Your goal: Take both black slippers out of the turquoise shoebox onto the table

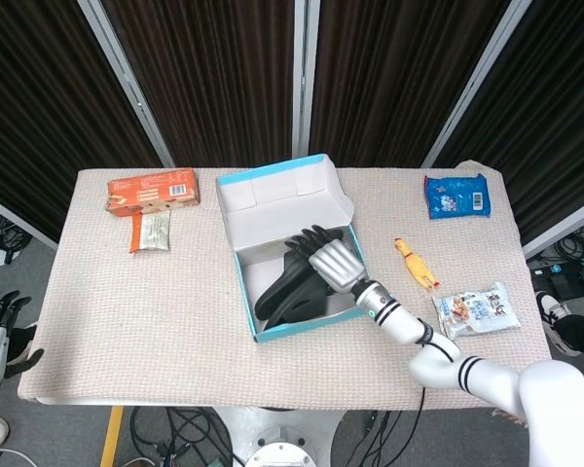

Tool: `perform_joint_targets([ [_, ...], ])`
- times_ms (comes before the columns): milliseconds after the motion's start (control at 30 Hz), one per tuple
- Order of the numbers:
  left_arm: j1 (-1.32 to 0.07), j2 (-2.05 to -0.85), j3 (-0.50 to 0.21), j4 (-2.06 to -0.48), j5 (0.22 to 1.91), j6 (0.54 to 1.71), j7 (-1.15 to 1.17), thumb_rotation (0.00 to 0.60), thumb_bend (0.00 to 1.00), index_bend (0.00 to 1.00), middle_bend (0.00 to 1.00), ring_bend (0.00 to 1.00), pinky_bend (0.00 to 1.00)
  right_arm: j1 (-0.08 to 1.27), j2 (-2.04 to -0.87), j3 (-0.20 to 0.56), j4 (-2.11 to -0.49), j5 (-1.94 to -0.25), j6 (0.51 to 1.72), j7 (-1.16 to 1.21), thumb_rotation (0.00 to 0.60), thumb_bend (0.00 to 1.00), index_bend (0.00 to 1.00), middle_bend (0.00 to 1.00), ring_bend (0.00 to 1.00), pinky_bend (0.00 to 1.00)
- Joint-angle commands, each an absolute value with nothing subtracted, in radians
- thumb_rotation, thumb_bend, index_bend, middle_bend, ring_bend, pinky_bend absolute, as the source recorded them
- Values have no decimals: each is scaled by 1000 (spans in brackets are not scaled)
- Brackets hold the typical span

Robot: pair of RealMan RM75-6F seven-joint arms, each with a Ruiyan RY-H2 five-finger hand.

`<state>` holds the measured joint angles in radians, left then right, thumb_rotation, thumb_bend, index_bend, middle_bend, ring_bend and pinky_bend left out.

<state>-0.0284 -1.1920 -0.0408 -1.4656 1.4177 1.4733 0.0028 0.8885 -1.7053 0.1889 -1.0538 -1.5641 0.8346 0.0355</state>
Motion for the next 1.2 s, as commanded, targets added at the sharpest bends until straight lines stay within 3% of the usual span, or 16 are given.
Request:
perform_joint_targets([
  [33,-28,-1192,-40,-1460,1417,1469,-8,600,159,188,106,45,56,898,-1753,148,-992,-1620,912,95,600,0,25,86,0,0],
  [267,-32,-1194,-41,-1450,1422,1464,-25,600,159,188,106,44,56,914,-1814,80,-874,-1709,1024,221,600,24,48,96,0,0],
  [400,-33,-1195,-41,-1450,1422,1460,-29,600,159,188,106,44,56,930,-1834,52,-830,-1735,1043,280,600,203,202,155,0,0],
  [500,-31,-1195,-40,-1448,1420,1460,-33,600,159,189,106,44,56,932,-1854,36,-788,-1762,1108,328,600,414,397,309,11,0],
  [633,-32,-1195,-39,-1445,1418,1456,-35,600,158,188,106,44,56,926,-1889,28,-714,-1781,1193,365,600,562,537,422,72,0],
  [800,-34,-1197,-40,-1442,1422,1455,-37,600,158,189,106,44,56,921,-1914,47,-678,-1764,1255,379,600,613,547,430,85,0],
  [1033,-32,-1198,-41,-1438,1421,1457,-41,600,158,189,106,44,56,906,-1938,130,-682,-1702,1371,353,600,638,589,461,132,0],
  [1200,-35,-1200,-41,-1432,1423,1453,-47,600,158,189,106,44,56,909,-1940,146,-689,-1677,1365,274,600,628,589,464,132,0],
])
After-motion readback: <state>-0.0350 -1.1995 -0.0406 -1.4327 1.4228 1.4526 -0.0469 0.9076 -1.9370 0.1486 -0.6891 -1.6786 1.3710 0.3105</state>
